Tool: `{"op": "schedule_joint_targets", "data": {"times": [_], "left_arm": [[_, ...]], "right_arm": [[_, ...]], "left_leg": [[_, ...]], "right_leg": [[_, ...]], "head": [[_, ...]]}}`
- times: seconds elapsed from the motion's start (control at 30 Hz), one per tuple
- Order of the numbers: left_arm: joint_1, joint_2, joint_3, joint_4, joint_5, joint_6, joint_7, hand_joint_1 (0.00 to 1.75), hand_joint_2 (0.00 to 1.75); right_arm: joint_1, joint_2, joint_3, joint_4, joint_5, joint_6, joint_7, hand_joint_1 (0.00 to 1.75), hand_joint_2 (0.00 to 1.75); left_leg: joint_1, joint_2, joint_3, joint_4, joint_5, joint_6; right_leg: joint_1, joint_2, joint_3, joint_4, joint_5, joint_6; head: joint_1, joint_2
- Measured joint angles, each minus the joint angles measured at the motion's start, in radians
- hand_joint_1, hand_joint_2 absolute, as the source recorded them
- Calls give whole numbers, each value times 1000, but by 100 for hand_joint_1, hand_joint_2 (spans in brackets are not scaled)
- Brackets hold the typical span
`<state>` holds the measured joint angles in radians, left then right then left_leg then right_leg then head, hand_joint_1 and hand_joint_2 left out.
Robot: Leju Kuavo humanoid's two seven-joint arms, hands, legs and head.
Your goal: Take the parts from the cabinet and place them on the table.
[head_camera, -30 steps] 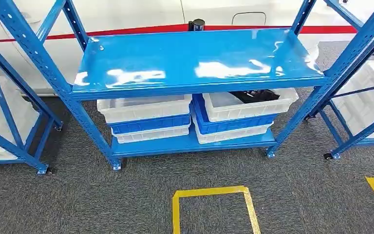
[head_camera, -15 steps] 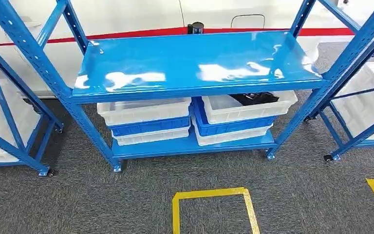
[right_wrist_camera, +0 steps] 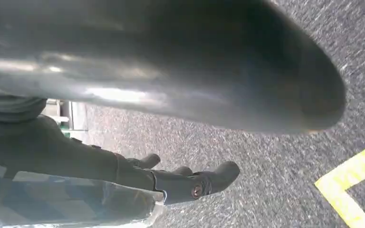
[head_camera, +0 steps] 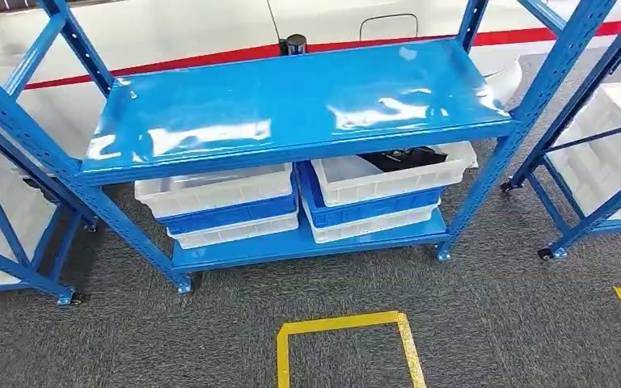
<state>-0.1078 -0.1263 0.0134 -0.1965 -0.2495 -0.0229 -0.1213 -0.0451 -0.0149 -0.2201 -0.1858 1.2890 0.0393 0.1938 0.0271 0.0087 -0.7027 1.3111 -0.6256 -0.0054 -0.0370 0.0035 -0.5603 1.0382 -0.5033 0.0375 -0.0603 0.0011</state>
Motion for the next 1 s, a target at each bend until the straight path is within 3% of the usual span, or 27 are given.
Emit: {"op": "schedule_joint_targets", "data": {"times": [0.03,0.07,0.1,0.13,0.17,0.2,0.23,0.3,0.33,0.37,0.4,0.5,0.53,0.57,0.6,0.63,0.67,0.77,0.83,0.87,0.9,0.93,1.0], "left_arm": [[2,0,1,0,0,0,0,0,0],[4,0,1,0,0,0,0,0,0],[4,0,1,0,0,0,0,0,0],[4,0,2,0,0,0,0,0,0],[3,1,2,0,0,3,0,0,0],[3,14,3,0,0,4,0,0,0],[3,7,3,0,-1,3,0,0,0],[3,6,3,0,0,4,0,0,0],[3,6,3,0,0,4,0,0,0],[3,4,3,-1,0,4,0,0,0],[4,4,3,-1,0,4,0,0,0],[2,-1,4,-1,0,5,0,0,0],[2,-2,4,-1,0,5,0,0,0],[3,-2,4,-1,0,5,0,0,0],[4,-2,5,-1,0,5,0,0,0],[4,-3,5,-1,0,5,0,0,0],[4,-5,5,-1,0,5,0,0,0],[2,-4,7,-1,-1,6,0,0,0],[2,-3,7,-1,-2,14,1,0,0],[3,-1,8,-1,-3,17,8,0,0],[3,-1,8,-1,-4,22,13,0,0],[3,-2,8,-1,-5,26,17,0,0],[5,-1,12,-1,-5,35,25,0,0]], "right_arm": [[0,0,0,0,0,0,0,0,0],[1,0,0,0,1,0,0,0,0],[0,0,0,0,2,0,0,0,0],[-1,0,0,0,3,0,0,0,0],[-1,3,0,0,5,0,0,0,0],[-2,14,1,2,5,0,-1,0,0],[-8,9,1,1,6,-2,-2,0,0],[-9,10,1,2,5,-1,-3,0,0],[-10,11,2,2,5,-1,-3,0,0],[-8,11,2,2,5,-1,-3,0,0],[-7,10,2,2,5,-1,-4,0,0],[-7,2,2,2,6,-1,-6,0,0],[-7,0,2,2,6,-1,-6,0,0],[-6,0,2,2,6,-1,-6,0,0],[-4,-2,2,2,6,-1,-6,0,0],[-3,-4,2,2,6,-1,-6,0,0],[-5,-5,2,2,6,-1,-6,0,0],[-10,-4,2,2,6,-1,-7,0,0],[-9,-4,2,2,8,-1,-8,0,0],[-9,-2,2,2,8,-1,-9,0,0],[-8,-5,2,2,9,-1,-8,0,0],[-9,-5,2,2,9,-1,-9,0,0],[-8,-5,2,2,9,-2,-9,0,0]], "left_leg": [[-3,0,-27,32,6,7],[-9,-1,-29,11,38,20],[-16,-2,-13,-40,81,36],[-29,-7,24,-130,141,62],[-47,-19,62,-222,192,96],[-55,-21,74,-242,180,126],[-58,-20,79,-261,181,126],[-66,-20,81,-268,178,127],[-67,-20,91,-287,183,129],[-48,-16,116,-325,197,118],[-49,-15,132,-342,199,113],[-49,-11,138,-342,194,104],[-49,-11,140,-342,191,101],[-49,-11,143,-341,189,98],[-48,-12,146,-339,186,94],[-47,-13,149,-336,182,90],[-46,-14,151,-326,174,81],[-54,-12,147,-310,159,64],[-51,-13,148,-309,160,60],[-49,-14,144,-299,151,52],[-48,-12,134,-272,127,43],[-42,-12,104,-208,85,34],[-30,-12,21,-36,8,21]], "right_leg": [[7,2,3,0,-3,-5],[14,4,9,0,-6,-8],[21,6,14,0,-9,-13],[30,8,23,-2,-12,-17],[27,11,28,-7,-16,-23],[32,11,23,-7,-18,-22],[29,14,28,-8,-19,-20],[20,14,26,-17,-18,-17],[25,15,33,-29,-16,-11],[26,11,36,-22,-23,-10],[29,7,24,10,-37,-9],[22,7,-97,229,-119,-10],[21,6,-125,270,-124,-2],[20,5,-128,262,-108,8],[17,4,-104,201,-72,23],[14,3,-73,131,-38,35],[11,-1,-13,4,16,49],[17,1,7,-30,26,4],[19,1,7,-31,26,-5],[9,1,9,-34,30,-12],[8,1,10,-34,31,-18],[8,0,9,-34,30,-24],[8,0,6,-34,30,-25]], "head": [[0,0],[0,0],[0,0],[0,0],[0,0],[16,0],[17,0],[3,0],[0,0],[2,0],[7,0],[11,0],[10,0],[12,0],[14,0],[15,0],[15,0],[15,0],[16,0],[17,0],[10,0],[3,0],[2,0]]}}
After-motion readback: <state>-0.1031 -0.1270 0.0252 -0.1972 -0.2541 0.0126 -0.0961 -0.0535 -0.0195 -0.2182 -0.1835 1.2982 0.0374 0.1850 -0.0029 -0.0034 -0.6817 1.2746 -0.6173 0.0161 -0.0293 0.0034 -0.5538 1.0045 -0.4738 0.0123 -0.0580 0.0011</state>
